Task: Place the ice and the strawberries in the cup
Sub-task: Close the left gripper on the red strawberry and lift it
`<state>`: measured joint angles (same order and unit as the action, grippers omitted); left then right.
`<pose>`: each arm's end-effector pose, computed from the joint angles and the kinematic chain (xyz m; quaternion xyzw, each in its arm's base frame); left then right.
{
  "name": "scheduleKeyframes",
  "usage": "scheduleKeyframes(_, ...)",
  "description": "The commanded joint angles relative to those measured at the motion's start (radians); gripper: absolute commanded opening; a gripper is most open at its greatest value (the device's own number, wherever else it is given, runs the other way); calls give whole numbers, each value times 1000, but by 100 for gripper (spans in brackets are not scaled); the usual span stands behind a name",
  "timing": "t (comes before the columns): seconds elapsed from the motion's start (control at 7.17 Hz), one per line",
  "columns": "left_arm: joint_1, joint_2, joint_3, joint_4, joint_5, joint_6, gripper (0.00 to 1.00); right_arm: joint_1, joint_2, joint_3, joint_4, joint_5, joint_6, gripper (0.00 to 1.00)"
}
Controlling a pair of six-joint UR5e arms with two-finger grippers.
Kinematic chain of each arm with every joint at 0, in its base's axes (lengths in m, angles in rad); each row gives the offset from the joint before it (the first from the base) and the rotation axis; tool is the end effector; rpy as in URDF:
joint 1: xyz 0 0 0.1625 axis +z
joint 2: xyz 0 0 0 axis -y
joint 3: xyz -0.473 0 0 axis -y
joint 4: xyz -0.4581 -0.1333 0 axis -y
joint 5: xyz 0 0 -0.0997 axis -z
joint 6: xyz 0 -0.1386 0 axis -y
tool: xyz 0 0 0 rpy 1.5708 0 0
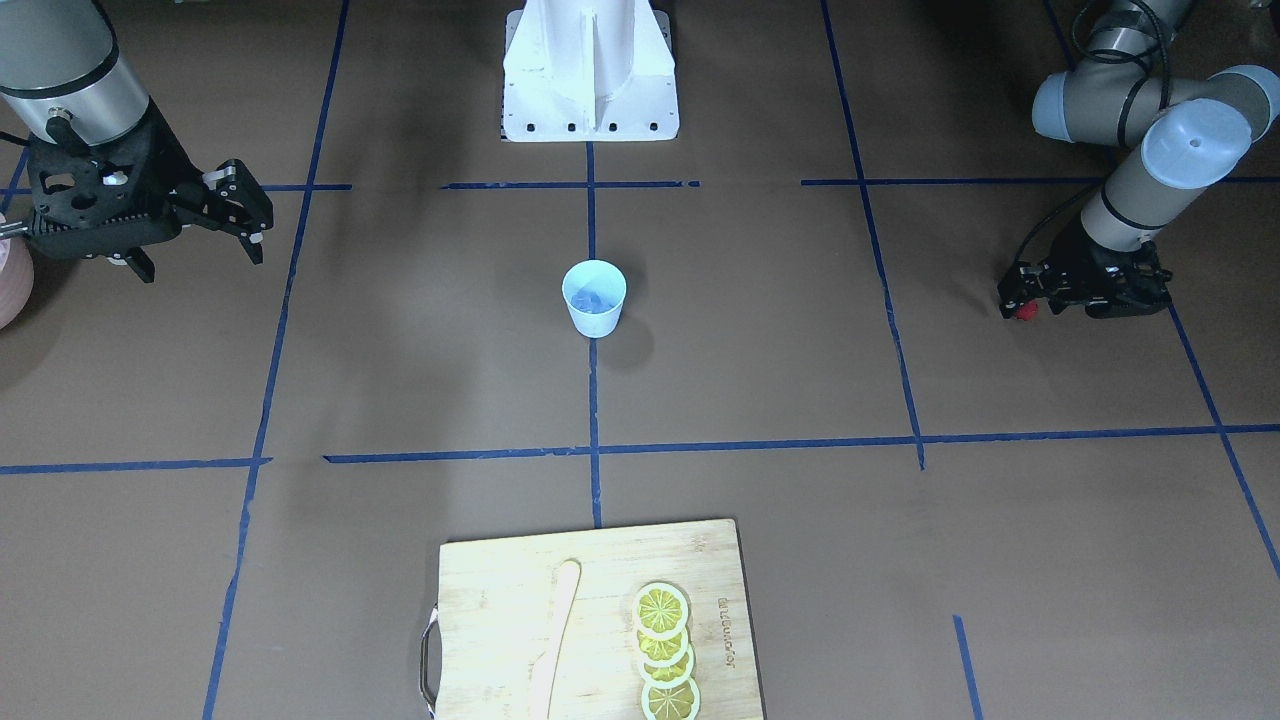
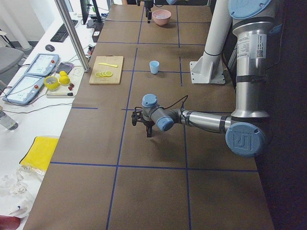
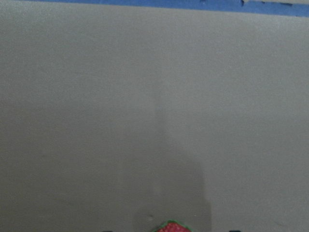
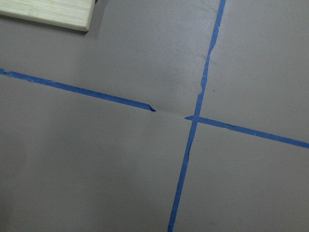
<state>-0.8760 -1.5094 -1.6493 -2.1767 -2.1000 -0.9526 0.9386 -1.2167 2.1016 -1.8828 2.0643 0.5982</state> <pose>0.3225 -0.4859 0.6658 0.0184 0.3862 -0.0386 0.9214 -0.3024 -0.5273 0.3002 0.0885 -0.3495 -0.0848 0.9289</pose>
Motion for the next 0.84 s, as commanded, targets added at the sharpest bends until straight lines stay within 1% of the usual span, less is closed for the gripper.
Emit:
scheduleKeyframes(0.0,0,0,-1,-2,0,5,52,0,-1,0,-1,0,0,100)
scheduleKeyframes(0.14,0,0,-3,-3,0,3,42,0,-1,0,1,0,0,100)
scheduleKeyframes(0.28,2,2,-3,-30,0,3,30,0,0,0,-1,0,2,100)
scheduleKeyframes(0.42,2,15,-9,-50,0,3,11,0,2,0,-1,0,3,100)
scheduleKeyframes(0.56,0,40,-27,-54,0,6,6,0,2,1,1,0,3,100)
scheduleKeyframes(0.7,-6,67,-82,-43,-35,6,5,0,2,2,1,0,3,100)
